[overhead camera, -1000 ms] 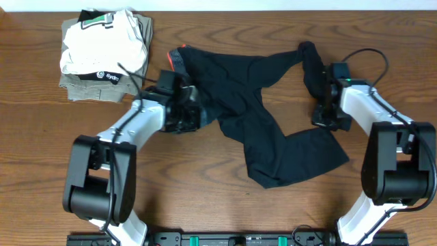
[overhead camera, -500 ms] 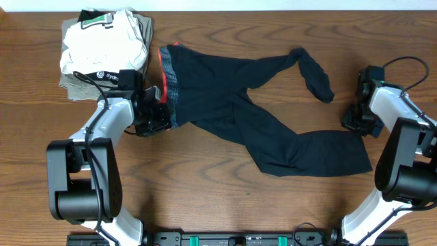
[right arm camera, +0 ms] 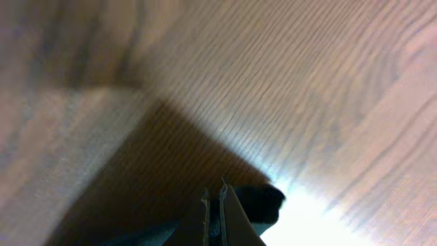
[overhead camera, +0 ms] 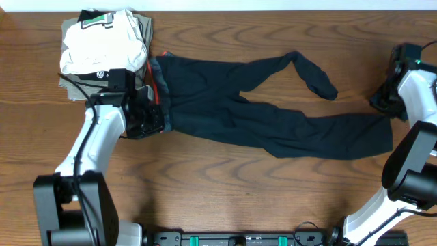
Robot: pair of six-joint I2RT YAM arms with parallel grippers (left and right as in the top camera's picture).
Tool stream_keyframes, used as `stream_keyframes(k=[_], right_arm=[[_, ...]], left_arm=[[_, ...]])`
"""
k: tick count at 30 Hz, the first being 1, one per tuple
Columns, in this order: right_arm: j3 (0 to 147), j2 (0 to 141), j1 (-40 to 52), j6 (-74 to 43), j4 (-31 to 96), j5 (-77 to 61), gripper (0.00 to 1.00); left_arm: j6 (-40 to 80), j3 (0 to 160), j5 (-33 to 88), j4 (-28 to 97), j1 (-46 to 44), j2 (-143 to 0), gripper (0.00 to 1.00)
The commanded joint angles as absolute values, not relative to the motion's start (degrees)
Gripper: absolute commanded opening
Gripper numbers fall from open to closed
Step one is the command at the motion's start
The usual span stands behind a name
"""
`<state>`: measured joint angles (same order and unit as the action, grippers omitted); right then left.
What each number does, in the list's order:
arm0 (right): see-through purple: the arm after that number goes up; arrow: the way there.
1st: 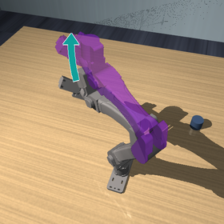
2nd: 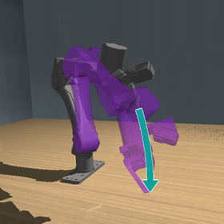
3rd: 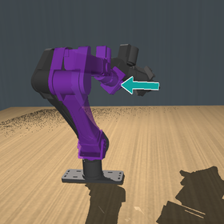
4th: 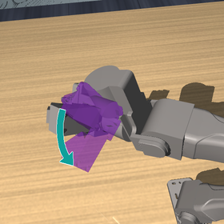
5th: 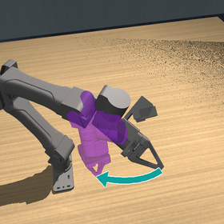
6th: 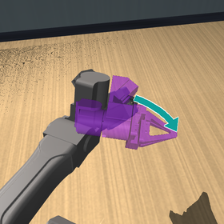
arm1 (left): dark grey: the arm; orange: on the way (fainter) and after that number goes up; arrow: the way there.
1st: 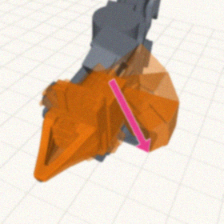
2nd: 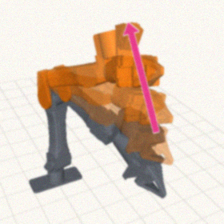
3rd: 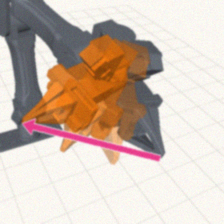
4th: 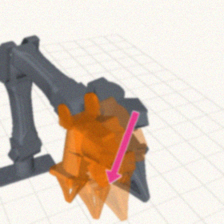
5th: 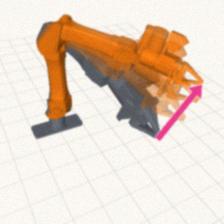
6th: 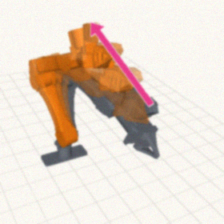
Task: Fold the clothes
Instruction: 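Pull the leggings apart, left gripper left, right gripper toward the right edge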
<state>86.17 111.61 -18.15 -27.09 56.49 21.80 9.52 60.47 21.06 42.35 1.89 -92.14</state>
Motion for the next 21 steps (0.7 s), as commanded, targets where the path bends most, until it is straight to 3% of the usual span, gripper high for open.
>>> stream_keyframes(k=[1, 12, 15, 21], right_arm=[[90.1, 112.0, -18.1, -29.1, 58.5, 24.2, 0.06], [93.8, 107.9, -17.6, -33.2, 61.2, 32.9, 0.01], [93.8, 107.5, -17.6, -30.6, 60.3, 31.6, 0.07], [93.8, 107.5, -17.6, -30.6, 60.0, 31.5, 0.08]], left_arm=[[8.8, 61.6, 18.2, 43.1, 2.2, -90.9, 0.07], [9.7, 61.8, 15.6, 43.4, 2.2, -91.0, 0.08], [10.3, 62.1, 15.9, 44.0, 2.2, -91.0, 0.07], [10.1, 63.7, 15.7, 49.1, 2.2, -89.4, 0.06]])
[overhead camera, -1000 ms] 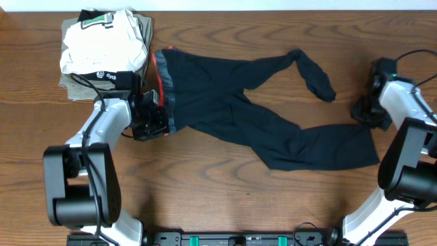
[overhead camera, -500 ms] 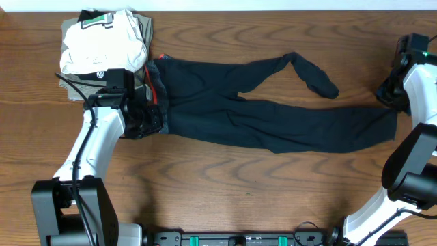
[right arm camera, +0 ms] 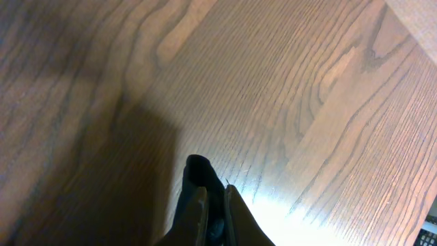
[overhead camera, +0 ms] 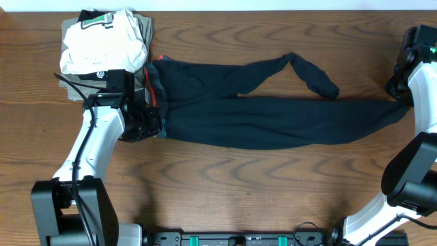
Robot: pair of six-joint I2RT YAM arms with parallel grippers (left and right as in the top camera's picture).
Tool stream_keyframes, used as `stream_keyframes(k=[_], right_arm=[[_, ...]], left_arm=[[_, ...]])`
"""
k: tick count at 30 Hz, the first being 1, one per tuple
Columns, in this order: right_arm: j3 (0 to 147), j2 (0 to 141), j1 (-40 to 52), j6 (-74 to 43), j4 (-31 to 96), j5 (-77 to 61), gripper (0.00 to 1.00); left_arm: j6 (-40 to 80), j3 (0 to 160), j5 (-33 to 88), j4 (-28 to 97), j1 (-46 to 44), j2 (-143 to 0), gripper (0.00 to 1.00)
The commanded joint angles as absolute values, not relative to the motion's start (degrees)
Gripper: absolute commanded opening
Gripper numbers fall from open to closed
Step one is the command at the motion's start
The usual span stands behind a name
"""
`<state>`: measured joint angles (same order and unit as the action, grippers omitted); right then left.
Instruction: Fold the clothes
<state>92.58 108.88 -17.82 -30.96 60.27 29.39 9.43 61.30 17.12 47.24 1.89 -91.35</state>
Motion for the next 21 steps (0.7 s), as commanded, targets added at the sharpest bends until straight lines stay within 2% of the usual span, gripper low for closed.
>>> stream_keyframes(k=[1, 2, 3, 5, 7, 12, 21], right_arm=[[93.8, 107.5, -17.6, -30.6, 60.1, 31.3, 0.1], [93.8, 107.5, -17.6, -30.6, 60.2, 30.9, 0.16], [93.8, 107.5, -17.6, -30.4, 60.4, 30.0, 0.26], [93.8, 107.5, -17.5, -29.5, 60.4, 28.3, 0.43], [93.8, 107.5, -17.4, -29.5, 60.9, 27.7, 0.47], [93.8, 106.2, -15.1, -29.7, 63.0, 26.8, 0.48], [93.8, 96.4, -8.0, -32.3, 68.6, 23.8, 0.48]], left_arm=[[10.1, 63.7, 15.8, 49.6, 2.2, -88.9, 0.07], [10.1, 63.7, 15.7, 50.0, 2.2, -88.2, 0.13], [10.1, 63.7, 15.7, 50.0, 2.2, -87.6, 0.29], [10.1, 63.7, 15.3, 49.8, 2.2, -86.4, 0.54], [10.1, 63.8, 14.9, 50.0, 2.2, -85.1, 0.68], [10.1, 63.8, 14.9, 50.9, 2.2, -80.4, 0.79], [10.6, 63.8, 14.9, 55.0, 2.2, -69.7, 0.79]])
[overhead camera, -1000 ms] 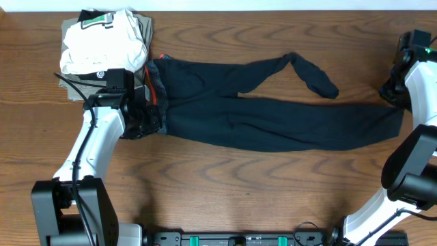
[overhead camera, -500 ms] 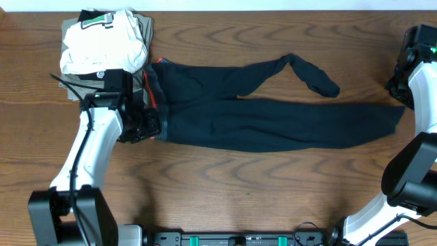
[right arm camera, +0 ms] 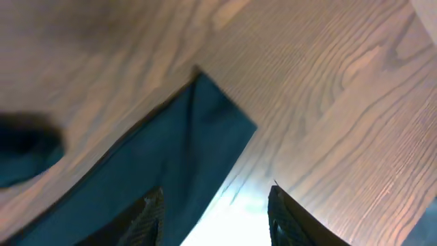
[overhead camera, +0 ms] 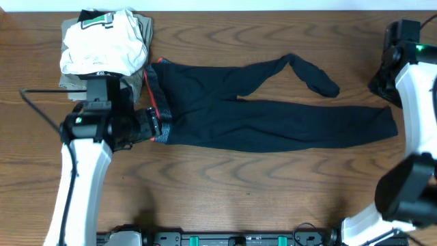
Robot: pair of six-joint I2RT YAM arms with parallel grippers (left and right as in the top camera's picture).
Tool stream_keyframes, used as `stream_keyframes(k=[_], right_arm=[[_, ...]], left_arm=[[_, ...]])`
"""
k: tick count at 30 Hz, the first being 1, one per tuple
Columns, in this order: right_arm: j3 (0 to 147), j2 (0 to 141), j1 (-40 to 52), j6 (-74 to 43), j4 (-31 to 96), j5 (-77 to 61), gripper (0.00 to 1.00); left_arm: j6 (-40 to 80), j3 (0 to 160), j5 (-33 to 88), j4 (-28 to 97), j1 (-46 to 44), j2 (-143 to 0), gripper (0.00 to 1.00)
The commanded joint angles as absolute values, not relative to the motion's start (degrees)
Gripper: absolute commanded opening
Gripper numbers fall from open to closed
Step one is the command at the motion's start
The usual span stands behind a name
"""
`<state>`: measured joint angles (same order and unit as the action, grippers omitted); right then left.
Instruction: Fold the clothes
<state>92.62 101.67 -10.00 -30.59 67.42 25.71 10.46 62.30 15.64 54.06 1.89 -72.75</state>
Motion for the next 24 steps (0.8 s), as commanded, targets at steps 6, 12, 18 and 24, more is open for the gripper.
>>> stream_keyframes(k=[6, 12, 18, 24], right_arm=[[93.8, 87.6, -3.8, -27.8, 74.7, 11.6, 0.48], [93.8, 80.5, -0.5, -22.5, 78.8, 3.3, 0.49], [93.7, 77.5, 3.0, -22.0, 82.4, 0.8, 0.66], [93.6, 77.5, 7.2, -22.0, 83.7, 0.8, 0.76]], left_arm=[[10.8, 63.8, 17.0, 58.1, 1.2, -63.0, 0.79], [12.2, 63.8, 17.1, 58.6, -1.3, -53.5, 0.79], [13.2, 63.8, 19.3, 59.8, -4.8, -45.6, 0.83], [13.1, 63.8, 19.2, 59.2, -8.8, -40.0, 0.96]])
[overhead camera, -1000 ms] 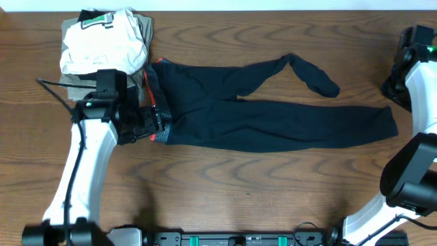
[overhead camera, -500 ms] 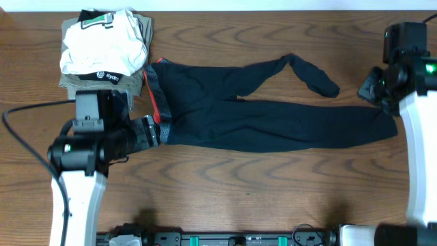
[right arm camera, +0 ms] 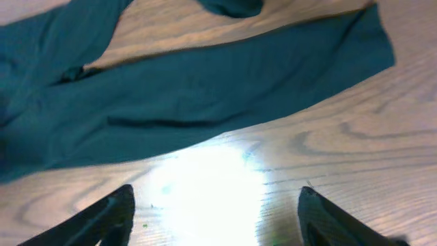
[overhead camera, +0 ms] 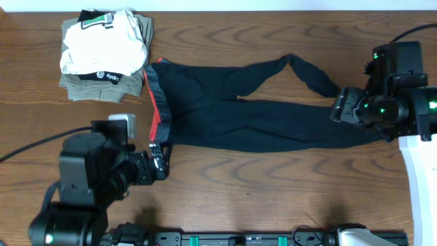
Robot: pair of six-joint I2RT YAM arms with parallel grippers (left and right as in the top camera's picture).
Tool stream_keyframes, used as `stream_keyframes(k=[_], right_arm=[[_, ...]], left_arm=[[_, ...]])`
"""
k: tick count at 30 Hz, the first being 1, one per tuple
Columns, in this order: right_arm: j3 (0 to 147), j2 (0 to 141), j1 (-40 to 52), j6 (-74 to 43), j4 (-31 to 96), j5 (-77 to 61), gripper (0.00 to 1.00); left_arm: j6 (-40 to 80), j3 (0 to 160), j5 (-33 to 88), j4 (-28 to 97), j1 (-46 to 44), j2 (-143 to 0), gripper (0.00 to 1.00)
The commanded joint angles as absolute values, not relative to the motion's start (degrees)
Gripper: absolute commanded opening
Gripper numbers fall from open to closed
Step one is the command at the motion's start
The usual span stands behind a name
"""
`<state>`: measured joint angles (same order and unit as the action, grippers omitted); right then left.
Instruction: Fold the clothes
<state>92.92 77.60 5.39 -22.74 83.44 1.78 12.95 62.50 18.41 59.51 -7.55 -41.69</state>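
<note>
Dark navy pants (overhead camera: 259, 123) lie stretched across the table, with the red-lined waistband (overhead camera: 158, 102) at the left. The upper leg bends back to a cuff (overhead camera: 321, 80); the lower leg (right arm camera: 225, 89) runs straight to the right. My right gripper (overhead camera: 339, 108) hovers high over the lower leg's end. Its fingers (right arm camera: 102, 219) are spread wide, and the gripper (right arm camera: 215, 222) is open and empty. My left gripper (overhead camera: 157, 167) hangs raised in front of the waistband, off the cloth; its jaws are too small to read.
A stack of folded clothes (overhead camera: 102, 51), white on olive, sits at the back left corner beside the waistband. Bare wood table (overhead camera: 273, 184) lies in front of the pants. Both arms rise close to the overhead camera at the left and right front.
My left gripper was at the waistband and is now lifted and drawn toward the front, off the pants. My right gripper, low by the cuff at the far right, is now high above the leg.
First my right gripper was shut on the lower leg's cuff, with the left at the waistband and the leg slanting. Then the leg was stretched straight to the right edge. Then the right gripper was open with the cuff flat. Now both arms are raised off the pants.
</note>
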Motion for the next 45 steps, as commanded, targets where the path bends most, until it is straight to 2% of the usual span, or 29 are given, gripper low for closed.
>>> stream_keyframes(k=[1, 9, 16, 23, 28, 33, 45], right_arm=[[93.6, 77.5, 7.9, -22.0, 83.7, 0.8, 0.77], [93.6, 77.5, 11.7, -22.0, 83.8, 0.9, 0.84], [93.6, 77.5, 11.7, -22.0, 83.8, 1.1, 0.93], [93.6, 77.5, 11.7, -22.0, 83.6, 1.1, 0.99], [93.6, 77.5, 11.7, -22.0, 83.6, 1.0, 0.99], [93.6, 78.0, 11.7, -21.1, 83.5, 1.1, 0.99], [92.6, 83.9, 11.7, -21.1, 81.8, 1.1, 0.99]], left_arm=[[13.1, 63.8, 19.2, 59.1, -9.1, -39.4, 0.98], [12.1, 63.8, 17.2, 59.1, -10.9, -38.4, 0.98], [12.1, 64.1, 11.7, 58.7, -11.7, -38.4, 0.98], [8.9, 64.9, 8.3, 56.7, -11.7, -38.5, 0.98], [7.5, 65.4, 8.7, 57.0, -11.7, -38.5, 0.98], [7.6, 65.4, 14.2, 60.8, -12.8, -39.0, 0.98], [7.6, 64.6, 14.2, 63.4, -16.5, -46.6, 0.98]])
